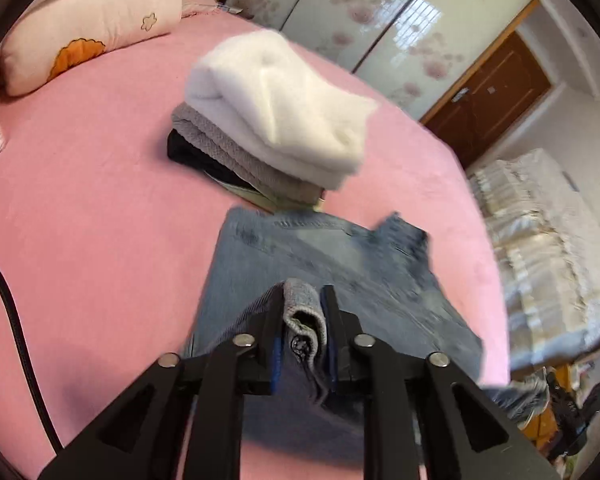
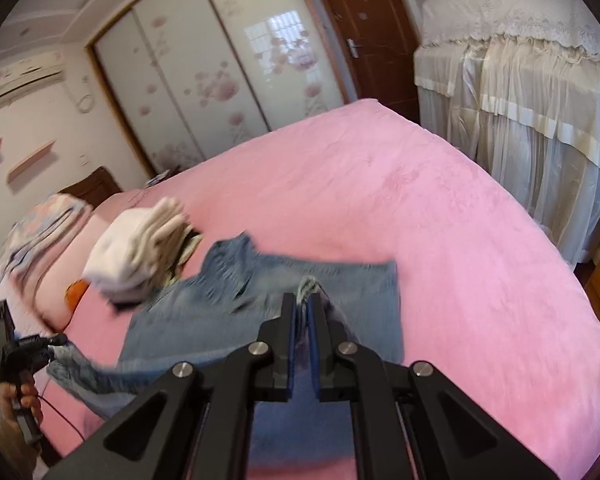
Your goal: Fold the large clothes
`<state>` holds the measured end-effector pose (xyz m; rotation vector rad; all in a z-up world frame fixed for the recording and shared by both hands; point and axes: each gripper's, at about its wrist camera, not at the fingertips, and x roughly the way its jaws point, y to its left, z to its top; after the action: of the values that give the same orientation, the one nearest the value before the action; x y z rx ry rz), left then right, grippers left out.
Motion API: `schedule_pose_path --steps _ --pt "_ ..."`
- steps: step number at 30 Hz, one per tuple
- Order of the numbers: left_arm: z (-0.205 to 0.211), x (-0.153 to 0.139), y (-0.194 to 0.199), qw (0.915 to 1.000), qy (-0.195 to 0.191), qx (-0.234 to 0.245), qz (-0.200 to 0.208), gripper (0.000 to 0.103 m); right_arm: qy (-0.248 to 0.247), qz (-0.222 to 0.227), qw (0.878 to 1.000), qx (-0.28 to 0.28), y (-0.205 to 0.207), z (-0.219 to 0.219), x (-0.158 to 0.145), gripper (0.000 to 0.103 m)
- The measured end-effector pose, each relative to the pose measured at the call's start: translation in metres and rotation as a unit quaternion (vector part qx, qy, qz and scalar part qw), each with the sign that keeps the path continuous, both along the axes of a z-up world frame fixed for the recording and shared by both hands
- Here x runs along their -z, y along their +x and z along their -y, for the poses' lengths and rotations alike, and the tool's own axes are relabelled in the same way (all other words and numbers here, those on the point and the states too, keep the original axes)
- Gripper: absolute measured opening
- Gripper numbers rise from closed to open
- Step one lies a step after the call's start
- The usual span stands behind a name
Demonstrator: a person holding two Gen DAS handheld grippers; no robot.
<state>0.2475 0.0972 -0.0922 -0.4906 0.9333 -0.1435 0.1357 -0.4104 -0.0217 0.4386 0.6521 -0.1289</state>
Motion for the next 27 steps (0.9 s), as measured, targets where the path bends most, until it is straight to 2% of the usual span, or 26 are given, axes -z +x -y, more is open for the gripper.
schedule_pose_path --steps 1,3,5,7,12,18,20,24,26,27 --pt "0.001 0.006 0.015 0.9999 0.007 -0.006 -0.007 0.030 0.006 -0.010 1.000 0.027 0.019 0.012 0.012 0.007" --pt "0.004 0.024 0.044 0.9990 0.036 -0.020 -0.017 0.032 0.008 -0.034 0.998 0.043 0.039 0.023 0.031 0.016" --pt "0.006 0.043 0.066 0.9975 0.061 -0.014 -0.034 0.034 0.019 -0.069 0.996 0.053 0.056 0.034 0.059 0.038" --pt "0.007 0.062 0.078 0.9961 0.069 0.005 -0.054 0.034 0.036 -0.094 0.994 0.037 0.066 0.040 0.086 0.039" --pt "0.015 0.093 0.081 0.9916 0.092 0.068 -0.060 0.034 0.016 -0.141 0.990 -0.006 0.071 0.031 0.130 0.039" --pt "0.011 0.117 0.071 0.9876 0.079 0.120 -0.064 0.034 0.013 -0.154 0.987 -0.051 0.081 0.017 0.149 0.039" --pt "0.010 0.120 0.070 0.9857 0.077 0.135 -0.064 0.035 -0.004 -0.161 0.985 -0.069 0.088 0.010 0.152 0.049" --pt "0.017 0.125 0.073 0.9786 0.097 0.169 -0.065 0.036 -0.045 -0.181 0.978 -0.097 0.100 -0.002 0.159 0.056" --pt "0.021 0.126 0.075 0.9751 0.105 0.185 -0.064 0.037 -0.063 -0.182 0.975 -0.109 0.104 -0.009 0.162 0.063" --pt "0.024 0.127 0.076 0.9727 0.107 0.196 -0.064 0.043 -0.067 -0.181 0.975 -0.112 0.106 -0.012 0.163 0.065"
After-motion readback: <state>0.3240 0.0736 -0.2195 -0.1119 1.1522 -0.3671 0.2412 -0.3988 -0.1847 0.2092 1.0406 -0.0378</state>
